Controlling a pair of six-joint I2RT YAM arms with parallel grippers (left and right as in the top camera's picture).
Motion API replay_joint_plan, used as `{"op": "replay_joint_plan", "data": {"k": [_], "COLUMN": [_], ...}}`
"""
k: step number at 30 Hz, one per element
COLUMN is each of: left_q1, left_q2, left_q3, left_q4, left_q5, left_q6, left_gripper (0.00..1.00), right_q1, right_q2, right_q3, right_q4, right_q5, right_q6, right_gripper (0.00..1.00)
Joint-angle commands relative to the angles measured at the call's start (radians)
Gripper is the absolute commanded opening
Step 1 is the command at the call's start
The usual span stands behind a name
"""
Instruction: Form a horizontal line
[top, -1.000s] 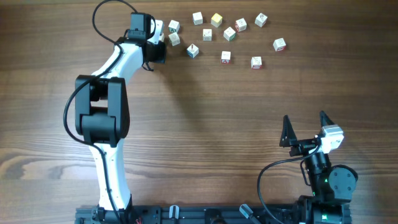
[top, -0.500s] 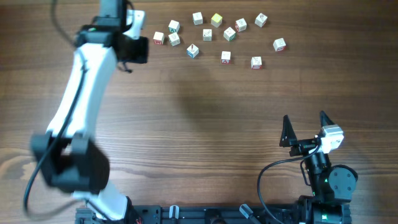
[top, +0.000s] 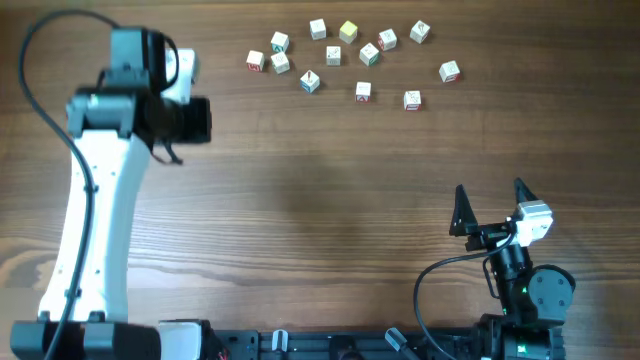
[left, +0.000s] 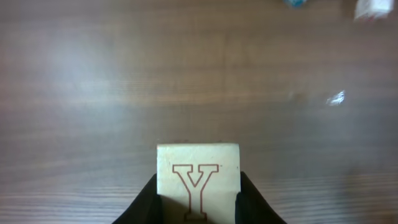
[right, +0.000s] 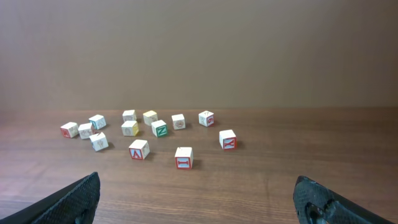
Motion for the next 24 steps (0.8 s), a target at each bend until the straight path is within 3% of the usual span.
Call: {"op": "replay_joint_plan", "data": {"k": [1,9,13,18,21,24], "left_q1": [0.022,0.112,0.163,0.191,0.191,0.191], "left_q2": [-0.052,-0.05,-0.05,-0.039,-0.019,0.012], "left_q3": [-0.212,-0.474,-0.498,-0.498,-0.498,-0.498], "left_q4": [0.084,0.325,0.402,0.484,0.487,0.488], "left_q5": [-0.002,-0.037,-0.036,-0.032,-0.035,-0.04], "left_q6": [-0.01,0.085,0.138,0.182,0.29,0.317], "left_gripper": [0.04,0.14,0.14,0.29,0.29,0.26], "right_q1": [-0.004,-0.004,-0.004,-0.004,-0.004,-0.004], "right_q2": [-0.008,-0.008,-0.008,-0.008,-0.008,-0.008], "right_q3": [-0.001,-0.001,-0.001,-0.001,-0.001,-0.001], "right_q4": [0.005,0.005,0.005,0.005,0.005,0.005], "right_q5": [0.011,0.011,0.011,0.011,0.011,0.011], "right_q6": [0.011,0.012,0.011,0.012,0.011,0.012], "right_gripper": [1.0,1.0,1.0,1.0,1.0,1.0]}}
